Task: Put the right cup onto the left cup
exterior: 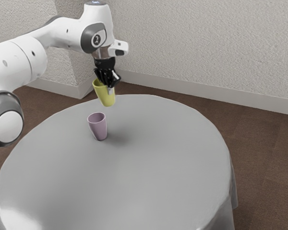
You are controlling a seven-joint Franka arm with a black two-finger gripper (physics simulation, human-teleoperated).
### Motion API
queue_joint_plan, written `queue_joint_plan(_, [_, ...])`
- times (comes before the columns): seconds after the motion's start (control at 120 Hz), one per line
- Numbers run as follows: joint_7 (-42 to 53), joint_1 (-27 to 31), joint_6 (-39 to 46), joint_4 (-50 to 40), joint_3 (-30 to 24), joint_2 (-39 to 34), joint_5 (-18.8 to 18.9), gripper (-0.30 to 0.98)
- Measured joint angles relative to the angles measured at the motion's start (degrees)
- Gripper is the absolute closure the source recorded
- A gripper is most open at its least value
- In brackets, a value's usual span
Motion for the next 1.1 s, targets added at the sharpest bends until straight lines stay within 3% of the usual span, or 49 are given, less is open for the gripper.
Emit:
queue_joint_plan(0.267, [-0.03,1.74,-0.4,-2.36,0.37,-1.5,0.7,0.79])
queue_joint_plan(1.1, [-0.17,3.16,3.62,-4.79,0.39,3.62,1.62,0.79])
